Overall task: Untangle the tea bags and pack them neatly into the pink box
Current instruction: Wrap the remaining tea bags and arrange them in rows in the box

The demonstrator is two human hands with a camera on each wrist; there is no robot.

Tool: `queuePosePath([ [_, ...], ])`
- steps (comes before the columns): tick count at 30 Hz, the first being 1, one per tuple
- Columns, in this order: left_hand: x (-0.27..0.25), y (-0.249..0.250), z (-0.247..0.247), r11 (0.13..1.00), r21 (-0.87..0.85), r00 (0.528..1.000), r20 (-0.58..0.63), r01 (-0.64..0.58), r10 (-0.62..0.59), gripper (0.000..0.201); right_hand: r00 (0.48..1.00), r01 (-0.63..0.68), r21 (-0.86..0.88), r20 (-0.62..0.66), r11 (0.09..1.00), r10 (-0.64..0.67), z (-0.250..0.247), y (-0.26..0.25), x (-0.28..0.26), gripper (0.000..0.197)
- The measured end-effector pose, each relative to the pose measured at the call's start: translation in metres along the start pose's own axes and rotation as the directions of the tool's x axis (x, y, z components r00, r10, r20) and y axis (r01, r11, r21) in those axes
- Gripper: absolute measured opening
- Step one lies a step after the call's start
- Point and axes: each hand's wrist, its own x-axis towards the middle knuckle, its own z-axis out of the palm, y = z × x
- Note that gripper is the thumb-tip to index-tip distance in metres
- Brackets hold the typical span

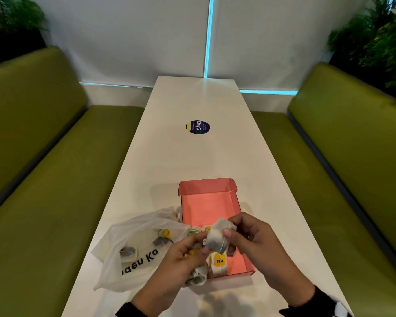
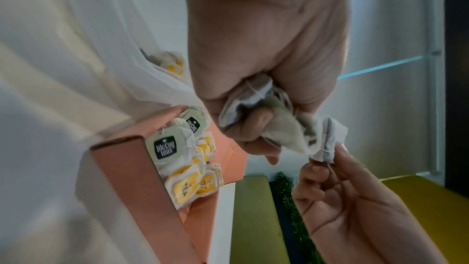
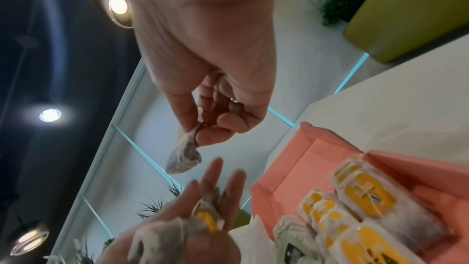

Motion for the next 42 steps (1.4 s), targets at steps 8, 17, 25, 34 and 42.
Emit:
queuePosePath([
  [8,0.000,0.006,0.007,0.997,-0.057,0.998,0.033,-0.049,0.051,0.032,0.994,-0.070,-0.062,-0.094,0.996,0.064,0.005,0.000,-0.001,0.009],
  [17,-0.002,0.004,0.008,0.999,-0.037,1.000,-0.003,0.010,-0.010,0.038,0.995,-0.095,-0.164,-0.040,0.982,0.090,-0.007,-0.011,-0.001,0.016],
  [25,0.002,-0.003,0.012,0.998,-0.053,0.995,-0.102,-0.023,0.018,0.037,0.991,-0.129,-0.147,0.016,0.981,0.133,0.001,-0.009,-0.006,0.011],
  [34,0.001,-0.005,0.006,0.939,0.241,0.945,-0.156,-0.246,0.287,0.013,0.979,-0.200,-0.072,-0.050,0.977,0.196,-0.001,-0.008,-0.006,0.007],
  [42,0.002,-0.012,0.004,0.758,0.533,0.872,-0.072,-0.377,0.484,0.029,0.967,-0.256,0.002,-0.006,0.967,0.256,0.000,-0.007,-0.006,0.012],
])
